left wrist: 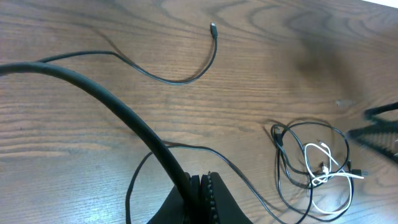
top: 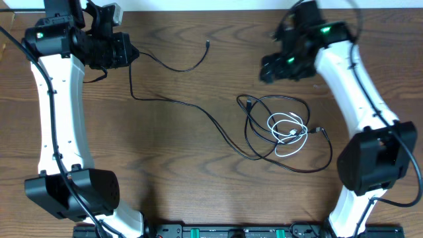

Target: Untangle cables

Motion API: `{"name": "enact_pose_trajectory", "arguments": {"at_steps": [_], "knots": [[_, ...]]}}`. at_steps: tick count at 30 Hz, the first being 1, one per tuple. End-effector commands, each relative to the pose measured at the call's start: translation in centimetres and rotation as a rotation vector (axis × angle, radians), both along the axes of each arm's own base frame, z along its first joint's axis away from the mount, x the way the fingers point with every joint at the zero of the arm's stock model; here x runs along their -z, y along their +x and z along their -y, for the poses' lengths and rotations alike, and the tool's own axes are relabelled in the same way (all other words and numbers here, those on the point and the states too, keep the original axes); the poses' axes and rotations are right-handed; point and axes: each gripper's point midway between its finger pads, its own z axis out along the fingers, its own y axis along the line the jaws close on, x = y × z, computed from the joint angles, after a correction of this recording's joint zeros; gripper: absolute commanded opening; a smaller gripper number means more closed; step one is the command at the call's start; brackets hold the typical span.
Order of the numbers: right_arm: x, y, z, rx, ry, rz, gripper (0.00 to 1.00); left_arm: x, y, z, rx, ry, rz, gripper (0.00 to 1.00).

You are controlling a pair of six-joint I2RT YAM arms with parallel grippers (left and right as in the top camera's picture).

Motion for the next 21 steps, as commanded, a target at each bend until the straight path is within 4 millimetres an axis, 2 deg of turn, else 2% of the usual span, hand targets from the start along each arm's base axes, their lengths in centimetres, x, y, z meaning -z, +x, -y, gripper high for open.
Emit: {"name": "enact_pose_trajectory", "arguments": {"at_steps": [1,5,11,17,21], "knots": [[2.2,-2.2,-2.8,-0.112,0.002,-0.029,0.85,0.8,0.0,-0.1,0.009,0.007,-0.016,0.07],[5.0,-4.4,-5.3,-0.187,-0.003,-0.052,0.76,0.8,0.0,-0.1,0.009,0.006,-0.016,0.07],[7.7,-5.7,-8.5,-0.268,0.011,-0.003,0.66,0.8,0.0,-0.1,0.009,0.006,-0.016,0.07],[9.6,-6.4,-8.9,-0.279,0.01,0.009,0.59,0.8,0.0,-0.1,0.009,0.006,-0.016,0.07],[10.4,-6.6,-8.7,-0.278,0.007,0.011,0.57,0.8,0.0,-0.1,0.009,0.006,-0.016,0.07]]}}
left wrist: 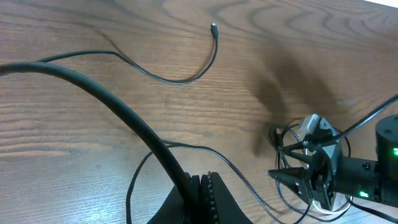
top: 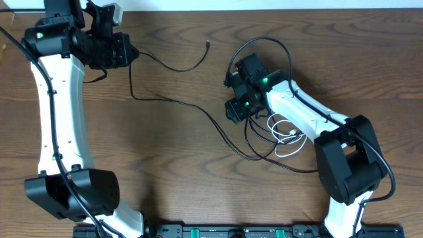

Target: Untangle cables

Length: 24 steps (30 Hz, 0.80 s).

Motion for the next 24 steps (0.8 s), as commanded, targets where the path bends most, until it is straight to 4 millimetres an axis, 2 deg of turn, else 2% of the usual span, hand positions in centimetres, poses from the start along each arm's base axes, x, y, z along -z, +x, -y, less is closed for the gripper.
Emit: {"name": "enact_pose_trajectory", "arguments": {"at_steps": [1,5,10,12,14,15,16,18,19,20,21,24], "knots": [[0.7,-0.5,0.3,-0.004,-0.007,-0.002,0.57,0.7,0.0,0.0,0.01,0.004,-0.017,0.07],[0.9,-0.2,0.4,0.001,-0.014,0.014,0.54,0.7,0.0,0.0,0.01,0.004,-0.017,0.07],[1.3,0.0,0.5,0.007,-0.017,0.029,0.41,0.7,0.0,0.0,0.01,0.004,-0.017,0.07],[1.3,0.0,0.5,0.011,-0.016,0.028,0.32,0.7,0.0,0.0,0.01,0.004,-0.016,0.07],[1.3,0.0,0.5,0.011,-0.017,0.027,0.17,0.7,0.0,0.0,0.01,0.004,-0.017,0.07],[1.2,0.1,0.5,0.012,-0.015,0.029,0.04,0.7,0.0,0.0,0.01,0.004,-0.016,0.07],[1.0,0.2,0.4,0.026,-0.011,0.028,0.01,0.7,0.0,0.0,0.01,0.004,-0.016,0.07],[-0.7,1.2,-0.2,0.057,0.033,0.041,0.01,0.7,0.0,0.0,0.01,0.004,-0.015,0.07],[-3.1,2.1,-1.1,0.053,0.092,0.069,0.01,0.7,0.0,0.0,0.01,0.004,-0.015,0.08],[-4.6,2.7,-1.5,0.049,0.125,0.09,0.01,0.7,0.0,0.0,0.01,0.004,-0.015,0.07],[-8.3,4.1,-2.3,0.042,0.196,0.145,0.01,0.7,0.0,0.0,0.01,0.004,-0.015,0.07],[-16.7,6.4,-2.9,0.039,0.311,0.27,0.01,0.7,0.0,0.0,0.01,0.004,-0.016,0.07]]}}
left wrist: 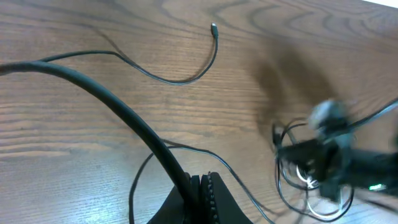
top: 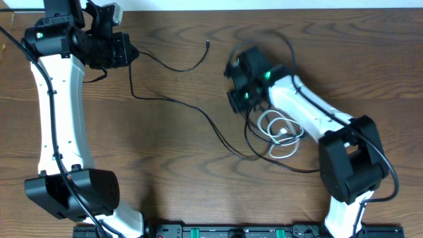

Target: Untangle cables

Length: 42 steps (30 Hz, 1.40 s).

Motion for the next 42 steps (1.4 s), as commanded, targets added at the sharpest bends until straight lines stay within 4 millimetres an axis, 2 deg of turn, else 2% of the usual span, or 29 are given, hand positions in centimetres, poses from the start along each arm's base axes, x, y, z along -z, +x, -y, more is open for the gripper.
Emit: {"name": "enact_pose_trajectory", "arguments": {"at_steps": [1,2,3,5,7,9,11,14,18,20,22,26,27,30,34,36,39,42], "knots": [[-15.1,3.3,-1.3,0.007,0.23,0.239,0.01,0.7,0.0,0.0,0.01,0.003,-0.016,0.07],[-17.0,3.6,-1.2,0.01,0.247,0.269,0.01,0.7,0.0,0.0,0.01,0.003,-0.016,0.07],[-20.4,3.8,-0.9,0.019,0.271,0.326,0.01,0.7,0.0,0.0,0.01,0.003,-0.016,0.07],[-24.2,4.1,-0.1,0.049,0.29,0.389,0.01,0.7,0.0,0.0,0.01,0.003,-0.016,0.07],[-26.3,4.3,0.9,0.083,0.284,0.43,0.01,0.7,0.0,0.0,0.01,0.003,-0.016,0.07],[-27.5,4.7,2.2,0.148,0.259,0.452,0.01,0.7,0.0,0.0,0.01,0.003,-0.016,0.07],[-27.5,4.8,2.4,0.158,0.255,0.45,0.01,0.6,0.1,0.0,0.01,0.004,-0.01,0.07],[-26.8,4.6,2.6,0.163,0.244,0.425,0.01,-1.0,0.3,0.5,0.028,-0.019,0.054,0.07],[-26.4,4.4,2.8,0.166,0.235,0.407,0.01,-5.0,0.4,1.7,0.048,-0.032,0.193,0.07],[-26.2,4.4,2.8,0.166,0.232,0.401,0.01,-6.6,0.1,2.9,0.066,-0.041,0.239,0.07],[-26.0,4.4,2.8,0.166,0.228,0.394,0.01,-7.3,-0.5,4.9,0.106,-0.05,0.256,0.07],[-25.3,4.4,3.4,0.178,0.212,0.37,0.01,-6.5,-1.4,10.9,0.266,-0.086,0.229,0.07],[-25.1,4.4,3.7,0.185,0.206,0.361,0.01,-6.1,-1.5,11.9,0.301,-0.082,0.227,0.07],[-24.2,4.6,5.8,0.226,0.177,0.322,0.01,-4.2,-2.1,16.0,0.426,-0.076,0.194,0.07],[-23.8,5.1,7.5,0.263,0.163,0.307,0.01,-2.6,-3.1,18.2,0.485,-0.079,0.136,0.07],[-23.2,5.1,7.7,0.266,0.161,0.293,0.01,-2.0,-3.4,19.0,0.503,-0.081,0.115,0.07],[-21.0,4.3,5.6,0.196,0.223,0.221,0.01,-2.6,-2.7,19.4,0.448,-0.128,0.11,0.07],[-19.9,3.8,3.6,0.125,0.302,0.185,0.01,-3.5,-2.3,19.6,0.387,-0.22,0.085,0.07]]}}
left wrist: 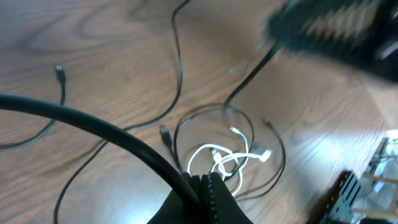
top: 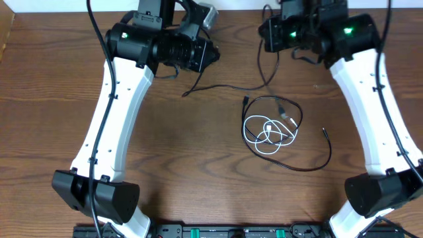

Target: Untangle cables

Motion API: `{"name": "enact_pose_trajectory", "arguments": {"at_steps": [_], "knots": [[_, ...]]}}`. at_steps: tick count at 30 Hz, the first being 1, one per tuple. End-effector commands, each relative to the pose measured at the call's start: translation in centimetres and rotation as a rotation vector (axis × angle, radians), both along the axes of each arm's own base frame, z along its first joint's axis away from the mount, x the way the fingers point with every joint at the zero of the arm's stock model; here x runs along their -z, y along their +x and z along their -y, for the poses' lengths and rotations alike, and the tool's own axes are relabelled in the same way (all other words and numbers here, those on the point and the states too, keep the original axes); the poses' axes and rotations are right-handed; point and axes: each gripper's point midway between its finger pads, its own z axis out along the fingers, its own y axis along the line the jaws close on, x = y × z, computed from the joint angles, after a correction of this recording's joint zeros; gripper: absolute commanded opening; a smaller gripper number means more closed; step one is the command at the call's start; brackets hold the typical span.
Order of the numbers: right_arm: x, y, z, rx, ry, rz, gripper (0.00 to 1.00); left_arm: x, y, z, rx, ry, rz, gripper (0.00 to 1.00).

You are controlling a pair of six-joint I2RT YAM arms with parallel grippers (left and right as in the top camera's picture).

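A white cable (top: pixel 268 132) lies coiled inside a thin black loop (top: pixel 299 114) right of the table's middle; the left wrist view also shows the white cable (left wrist: pixel 217 158) and the black loop (left wrist: pixel 205 112). A long black cable (top: pixel 225 86) runs from a free end rightward, then rises to my right gripper (top: pixel 269 34), raised at the back and shut on it. At the back centre my left gripper (top: pixel 206 54) is shut, and a black cable (left wrist: pixel 93 121) passes at its closed jaws (left wrist: pixel 202 182).
The table's back edge (top: pixel 231 9) lies just behind both grippers. A black equipment rail (top: pixel 225 231) runs along the front edge. In the left wrist view a metal frame (left wrist: pixel 379 168) stands off the table's right side.
My left gripper has moved from the far back left to the back centre. My right gripper has gone from the tangle to the back right, raised. The long black cable now lies apart from the coil.
At first my right gripper hung at the back right while the left held a black cable at the back left. Then the right gripper was down at the tangle's left side for two moments. Now it is raised with the long cable, leaving a smaller coil.
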Motion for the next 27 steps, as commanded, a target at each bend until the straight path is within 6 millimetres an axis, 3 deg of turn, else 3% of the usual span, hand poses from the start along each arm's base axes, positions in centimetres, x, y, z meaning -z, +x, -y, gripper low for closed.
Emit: {"name": "enact_pose_trajectory", "arguments": {"at_steps": [1,4,6,10,11,14,16,20,23,25,27], "knots": [[1.6,-1.8,-4.2,-0.173,0.157,-0.058,0.01,-1.1,0.1,0.6,-0.046,-0.138,-0.095,0.07],[1.6,-2.9,-7.2,-0.356,0.329,-0.026,0.07,-3.1,-1.4,1.8,0.063,-0.283,-0.131,0.07],[1.3,-3.4,-8.0,-0.421,0.395,-0.016,0.1,-4.2,-1.6,1.6,0.099,-0.355,-0.135,0.07],[1.3,-3.7,-8.3,-0.448,0.426,-0.012,0.19,-5.6,0.5,-0.6,-0.049,-0.459,-0.232,0.07],[0.7,-3.9,-8.6,-0.478,0.449,0.004,0.24,-6.3,1.8,-1.8,-0.115,-0.498,-0.24,0.07],[1.2,-3.4,-8.3,-0.441,0.421,0.004,0.48,-6.6,3.1,-2.9,-0.17,-0.502,-0.213,0.07],[2.2,-2.9,-7.8,-0.384,0.377,-0.017,0.58,-5.2,3.3,-3.4,-0.208,-0.442,-0.207,0.07],[4.5,-1.1,-5.5,-0.228,0.273,-0.054,0.64,-1.4,2.6,-2.8,-0.219,-0.309,-0.249,0.07],[6.1,0.5,-1.9,-0.078,0.202,-0.09,0.64,2.2,2.4,-0.5,-0.169,-0.231,-0.277,0.08],[6.6,1.0,0.0,-0.033,0.192,-0.112,0.64,4.2,2.9,0.7,-0.165,-0.189,-0.283,0.07],[7.2,1.4,2.7,0.029,0.186,-0.146,0.64,6.5,3.9,3.1,-0.118,-0.166,-0.268,0.07]]}}
